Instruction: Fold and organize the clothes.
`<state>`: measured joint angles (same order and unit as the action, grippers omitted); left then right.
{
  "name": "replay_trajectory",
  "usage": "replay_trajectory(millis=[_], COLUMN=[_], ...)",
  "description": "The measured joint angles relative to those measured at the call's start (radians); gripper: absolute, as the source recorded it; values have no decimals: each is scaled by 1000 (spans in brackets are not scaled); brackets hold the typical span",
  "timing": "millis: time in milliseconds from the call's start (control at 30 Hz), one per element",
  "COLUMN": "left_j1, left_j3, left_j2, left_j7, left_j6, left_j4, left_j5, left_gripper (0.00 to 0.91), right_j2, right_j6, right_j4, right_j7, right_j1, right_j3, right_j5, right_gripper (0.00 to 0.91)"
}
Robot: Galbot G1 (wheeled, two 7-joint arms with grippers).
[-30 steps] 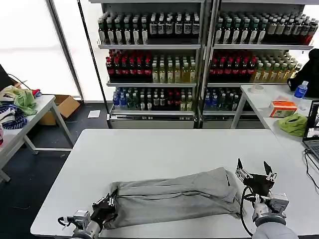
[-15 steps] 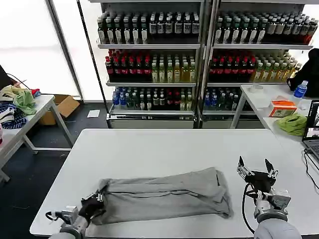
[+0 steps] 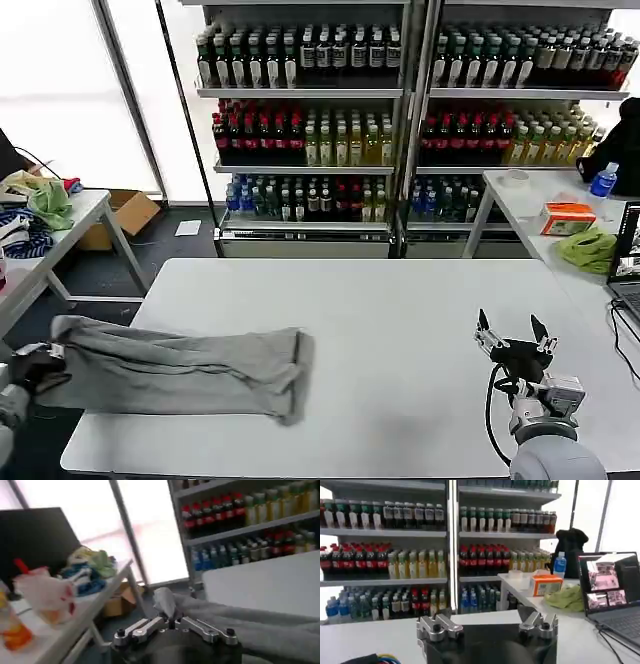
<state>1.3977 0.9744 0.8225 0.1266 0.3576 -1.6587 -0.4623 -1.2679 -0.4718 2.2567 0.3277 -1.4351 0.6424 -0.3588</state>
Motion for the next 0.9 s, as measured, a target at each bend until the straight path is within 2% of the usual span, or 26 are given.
replay_trajectory(millis=[167,300,533,900], left_j1=[-14,-10,3,-10], left_j3=[36,36,-39,-261], left_j2=[-66,-65,14,169], left_j7=[4,0,-26,-95], left_j6=[3,12,27,99], left_j4=[45,30,-64,-275], left_j5=[-4,8,56,130], left_gripper=[0,0,0,0], right_j2=[-3,-8,-20,-43], right_j6=[1,4,12,23], right_j4=[9,15,19,10], right_j7=[6,11,17,19], right_j1=[-12,-25,-53,-87], right_j3=[8,16,22,13], right_j5=[0,0,7,31], right_gripper=[907,907,907,907])
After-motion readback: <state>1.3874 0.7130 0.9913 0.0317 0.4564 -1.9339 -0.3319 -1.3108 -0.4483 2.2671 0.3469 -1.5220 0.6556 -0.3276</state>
